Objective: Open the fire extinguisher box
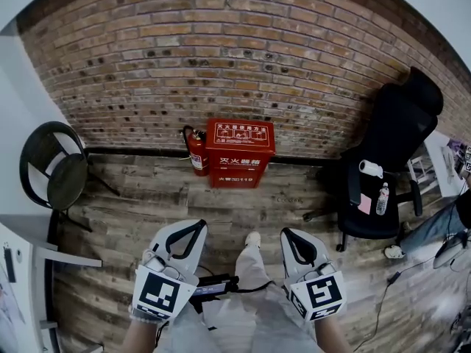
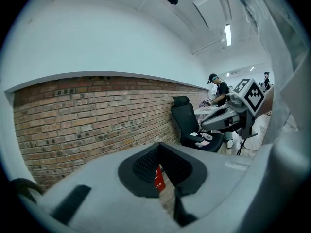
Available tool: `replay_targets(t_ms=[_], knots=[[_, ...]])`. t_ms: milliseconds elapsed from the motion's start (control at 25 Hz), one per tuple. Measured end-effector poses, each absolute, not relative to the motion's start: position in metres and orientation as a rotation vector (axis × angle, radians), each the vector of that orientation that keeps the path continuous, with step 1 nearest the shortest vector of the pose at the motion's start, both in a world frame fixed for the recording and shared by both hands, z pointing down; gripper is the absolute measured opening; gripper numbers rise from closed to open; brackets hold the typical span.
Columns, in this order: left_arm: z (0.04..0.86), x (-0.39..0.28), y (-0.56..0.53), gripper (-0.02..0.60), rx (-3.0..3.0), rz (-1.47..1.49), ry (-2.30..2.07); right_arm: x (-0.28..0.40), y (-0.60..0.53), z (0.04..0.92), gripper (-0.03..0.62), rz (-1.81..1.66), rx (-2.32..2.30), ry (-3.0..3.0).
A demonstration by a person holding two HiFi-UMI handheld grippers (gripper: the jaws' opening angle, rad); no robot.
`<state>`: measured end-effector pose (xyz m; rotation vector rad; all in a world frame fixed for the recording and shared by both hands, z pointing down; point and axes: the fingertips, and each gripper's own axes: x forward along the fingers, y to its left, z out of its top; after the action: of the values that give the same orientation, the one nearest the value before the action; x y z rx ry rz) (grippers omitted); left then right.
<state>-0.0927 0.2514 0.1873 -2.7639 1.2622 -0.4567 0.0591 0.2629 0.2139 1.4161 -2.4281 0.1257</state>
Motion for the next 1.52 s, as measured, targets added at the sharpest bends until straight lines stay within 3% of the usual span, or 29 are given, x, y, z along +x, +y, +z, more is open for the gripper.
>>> replay_targets(t_ms=[1080, 1520], knots=[[0.207, -0.041, 0.022, -0.002, -2.694, -0.534, 1.593, 0.118, -0.004, 0.233, 0.006, 0.126, 1.138, -2.527], [0.201, -0.006, -0.023, -0.002, -2.687, -0.565, 1.586, 0.143, -0.051, 0.236, 0.006, 0.165, 1.123, -2.567]])
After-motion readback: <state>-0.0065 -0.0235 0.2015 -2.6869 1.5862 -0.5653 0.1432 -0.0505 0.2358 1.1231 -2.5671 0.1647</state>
